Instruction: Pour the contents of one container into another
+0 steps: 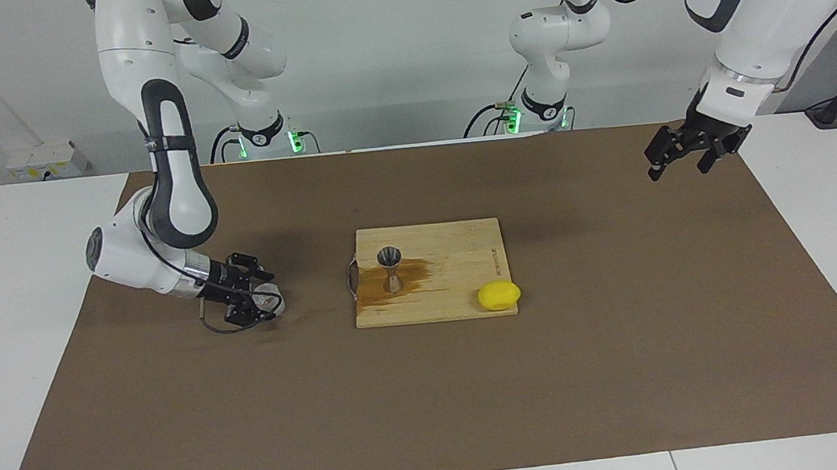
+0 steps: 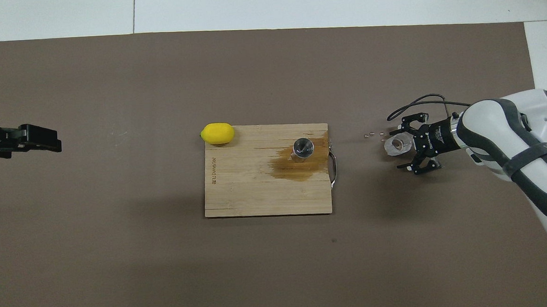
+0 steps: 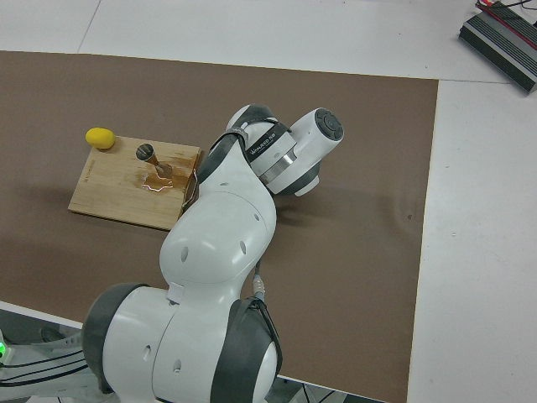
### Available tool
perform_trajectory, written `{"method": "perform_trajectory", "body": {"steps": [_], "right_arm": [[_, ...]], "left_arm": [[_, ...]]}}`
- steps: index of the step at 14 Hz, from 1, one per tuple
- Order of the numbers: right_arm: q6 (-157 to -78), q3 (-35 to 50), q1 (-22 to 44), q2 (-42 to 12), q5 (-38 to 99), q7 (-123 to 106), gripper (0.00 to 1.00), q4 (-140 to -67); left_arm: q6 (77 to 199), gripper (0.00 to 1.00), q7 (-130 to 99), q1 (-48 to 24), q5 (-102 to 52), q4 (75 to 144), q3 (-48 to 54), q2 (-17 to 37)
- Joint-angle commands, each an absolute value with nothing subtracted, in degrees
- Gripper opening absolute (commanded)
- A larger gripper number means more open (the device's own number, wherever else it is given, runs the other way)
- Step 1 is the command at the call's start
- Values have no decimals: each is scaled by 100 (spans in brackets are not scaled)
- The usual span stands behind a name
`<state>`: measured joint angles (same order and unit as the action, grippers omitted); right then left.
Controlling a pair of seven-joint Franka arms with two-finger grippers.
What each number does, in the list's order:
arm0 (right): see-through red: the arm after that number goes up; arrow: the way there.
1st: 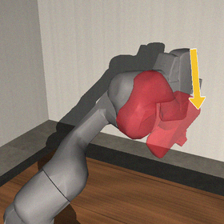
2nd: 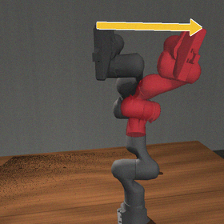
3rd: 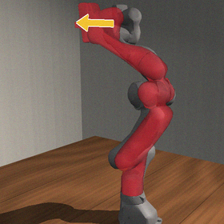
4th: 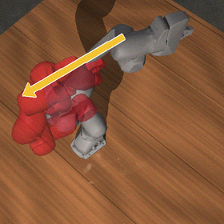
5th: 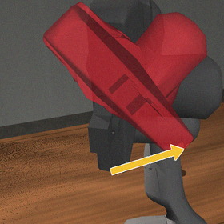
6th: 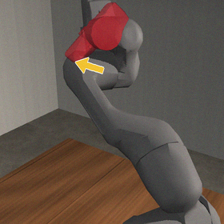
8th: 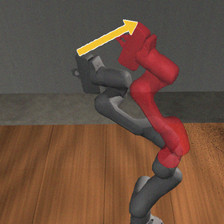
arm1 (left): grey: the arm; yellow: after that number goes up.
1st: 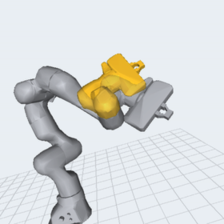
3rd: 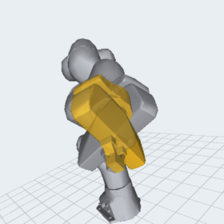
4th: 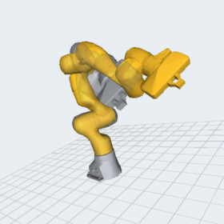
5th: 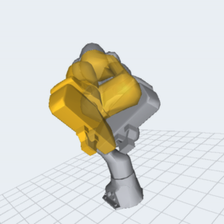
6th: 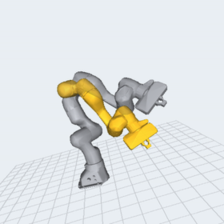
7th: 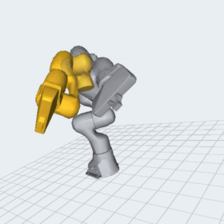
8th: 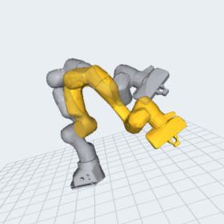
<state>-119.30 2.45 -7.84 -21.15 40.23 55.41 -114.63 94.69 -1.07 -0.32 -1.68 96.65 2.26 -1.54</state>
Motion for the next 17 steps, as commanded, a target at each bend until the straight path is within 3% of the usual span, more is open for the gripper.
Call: {"method": "perform_trajectory", "body": {"steps": [1, 2, 3, 7, 10, 17], "right_arm": [[-12041, 255, -826, -2013, 4498, 5343, 41, -11610], [-12015, 255, -826, -2013, 4543, 5352, 14, -11593], [-11962, 246, -826, -2004, 4544, 5370, 0, -11541], [-11848, 237, -713, -1855, 4456, 6072, 0, -11224], [-12083, 211, -239, -1653, 4194, 6800, 0, -11180], [-12313, 220, 781, -1652, 2629, 8700, 0, -10477]], "left_arm": [[8965, 100, 202, -79, -9, 9474, 281, -315], [8982, 100, 167, -70, -17, 9527, 273, -342], [8974, 100, 141, -44, -18, 9536, 272, -343], [9000, 100, 202, -79, -9, 9475, 272, -343], [8921, 100, 141, 44, -272, 9141, 273, -343], [9017, 100, 211, 44, -264, 9535, 272, -518]]}}
